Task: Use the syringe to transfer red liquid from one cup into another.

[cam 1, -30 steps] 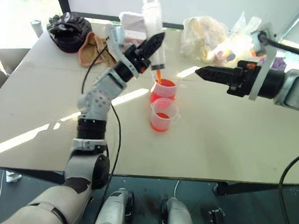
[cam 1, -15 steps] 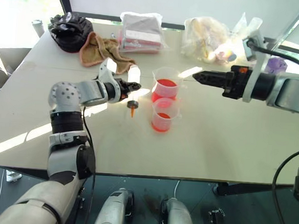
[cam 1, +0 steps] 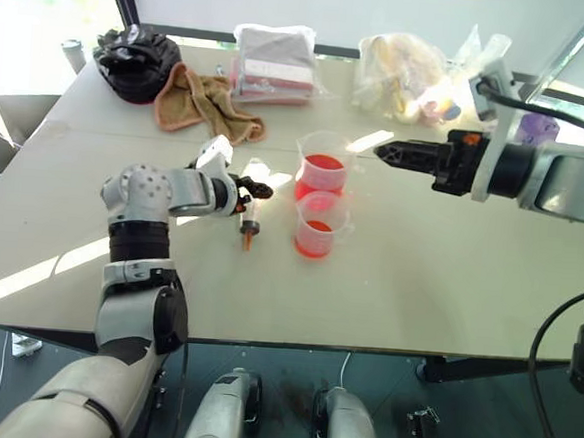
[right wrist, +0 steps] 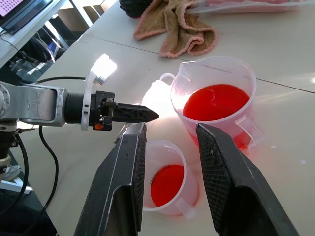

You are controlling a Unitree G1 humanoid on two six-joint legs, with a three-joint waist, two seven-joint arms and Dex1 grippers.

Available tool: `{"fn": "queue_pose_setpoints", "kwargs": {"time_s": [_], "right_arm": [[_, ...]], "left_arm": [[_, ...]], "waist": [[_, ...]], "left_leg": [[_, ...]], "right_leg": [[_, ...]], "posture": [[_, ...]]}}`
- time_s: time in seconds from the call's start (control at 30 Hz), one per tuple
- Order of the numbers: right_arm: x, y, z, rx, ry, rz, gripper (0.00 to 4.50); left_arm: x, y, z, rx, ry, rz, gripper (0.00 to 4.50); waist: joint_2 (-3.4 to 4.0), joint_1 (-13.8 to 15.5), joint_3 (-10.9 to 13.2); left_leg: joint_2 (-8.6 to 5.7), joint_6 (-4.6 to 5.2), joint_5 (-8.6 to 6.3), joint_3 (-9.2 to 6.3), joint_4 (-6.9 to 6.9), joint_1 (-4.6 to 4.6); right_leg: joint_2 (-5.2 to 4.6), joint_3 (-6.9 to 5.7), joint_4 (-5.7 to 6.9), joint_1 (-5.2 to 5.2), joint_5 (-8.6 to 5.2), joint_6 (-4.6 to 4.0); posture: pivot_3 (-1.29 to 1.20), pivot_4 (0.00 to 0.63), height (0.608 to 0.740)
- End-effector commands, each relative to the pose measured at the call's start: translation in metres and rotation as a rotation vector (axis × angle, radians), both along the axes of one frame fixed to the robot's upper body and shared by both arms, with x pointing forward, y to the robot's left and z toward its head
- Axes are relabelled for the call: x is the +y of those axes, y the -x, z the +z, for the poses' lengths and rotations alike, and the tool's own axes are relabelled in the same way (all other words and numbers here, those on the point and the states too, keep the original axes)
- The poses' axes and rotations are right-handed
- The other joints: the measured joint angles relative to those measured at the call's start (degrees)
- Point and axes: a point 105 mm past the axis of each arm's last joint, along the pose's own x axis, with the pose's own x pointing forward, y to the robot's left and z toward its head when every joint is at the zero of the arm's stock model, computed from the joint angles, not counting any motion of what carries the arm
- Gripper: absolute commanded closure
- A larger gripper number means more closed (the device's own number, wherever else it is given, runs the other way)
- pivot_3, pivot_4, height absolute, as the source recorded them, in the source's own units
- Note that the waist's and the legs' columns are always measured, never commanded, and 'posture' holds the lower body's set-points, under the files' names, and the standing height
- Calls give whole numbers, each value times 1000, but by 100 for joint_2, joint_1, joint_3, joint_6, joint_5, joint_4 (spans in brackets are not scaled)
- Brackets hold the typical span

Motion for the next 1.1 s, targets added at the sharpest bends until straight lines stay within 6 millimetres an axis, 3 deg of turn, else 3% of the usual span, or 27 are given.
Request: {"fn": "queue_pose_setpoints", "kwargs": {"time_s": [0.03, 0.27, 0.47, 0.67, 0.8, 0.9, 1.1], "right_arm": [[-2, 7, 14, -59, -8, 9, 2837], [-6, 14, 9, -63, 69, 56, 2837], [-9, 33, -2, -68, 247, 200, 2837], [-19, 35, -13, -51, 403, 279, 2837], [-16, 30, -20, -62, 460, 335, 2837], [-14, 26, -24, -63, 479, 356, 2837], [-12, 26, -28, -62, 493, 374, 2837]], "left_arm": [[10, 0, 3, -24, -35, 19, 58], [17, -5, 50, -415, -4, 5, 58], [36, 23, 75, -601, -165, -210, 58], [45, 81, 90, -553, -252, -621, 58], [70, 113, 85, -546, -398, -844, 58], [84, 124, 84, -544, -438, -930, 58], [94, 124, 87, -551, -449, -931, 58]], "waist": [[0, -1, 0], [0, 13, 0], [2, -12, -1], [8, -49, 1], [15, -119, 2], [16, -136, 3], [18, -141, 4]], "left_leg": [[0, -1, 1, 0, 0, 2], [2, -9, 3, 12, -12, -4], [1, -9, 2, 17, -14, -13], [12, -11, 0, 26, -25, -17], [12, -13, -1, 36, -41, -18], [8, -34, 13, 48, -81, -16], [14, -50, 23, 51, -114, -17]], "right_leg": [[0, 1, 1, 0, 0, 0], [-2, 14, 3, -19, 2, -3], [-5, 18, -3, -31, 3, -6], [-7, 33, -9, -79, 6, -16], [-13, 43, -16, -93, -1, -36], [-20, 49, -25, -113, 4, -46], [-16, 49, -38, -127, 9, -50]], "posture": [[0, 150, 740], [0, 150, 740], [0, 150, 740], [0, 150, 740], [0, 150, 740], [0, 150, 740], [0, 150, 740]]}}
